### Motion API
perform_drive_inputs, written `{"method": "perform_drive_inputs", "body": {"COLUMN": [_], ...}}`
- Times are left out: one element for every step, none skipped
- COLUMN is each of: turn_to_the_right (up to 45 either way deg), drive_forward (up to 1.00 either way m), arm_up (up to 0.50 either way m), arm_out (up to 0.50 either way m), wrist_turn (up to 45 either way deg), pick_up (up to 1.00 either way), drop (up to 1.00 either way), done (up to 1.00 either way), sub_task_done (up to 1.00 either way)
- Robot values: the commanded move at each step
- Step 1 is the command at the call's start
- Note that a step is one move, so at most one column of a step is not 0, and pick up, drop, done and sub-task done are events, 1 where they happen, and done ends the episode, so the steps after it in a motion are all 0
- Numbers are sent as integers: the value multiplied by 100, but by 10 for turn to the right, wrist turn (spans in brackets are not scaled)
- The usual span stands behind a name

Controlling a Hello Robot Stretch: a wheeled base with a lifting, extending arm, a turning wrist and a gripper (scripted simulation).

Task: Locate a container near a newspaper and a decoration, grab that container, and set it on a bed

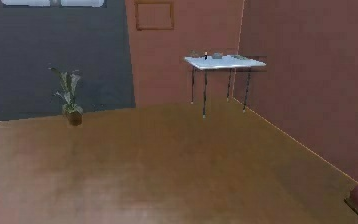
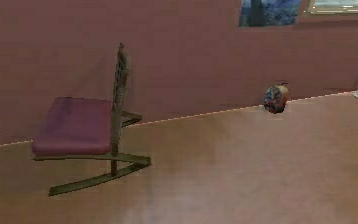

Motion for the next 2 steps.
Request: {"method": "perform_drive_inputs", "body": {"turn_to_the_right": [150, 0], "drive_forward": [0, 100], "arm_up": [0, 0], "arm_out": [0, 0], "wrist_turn": [0, 0], "pick_up": [0, 0], "drop": [0, 0], "done": [0, 0], "sub_task_done": [0, 0]}}
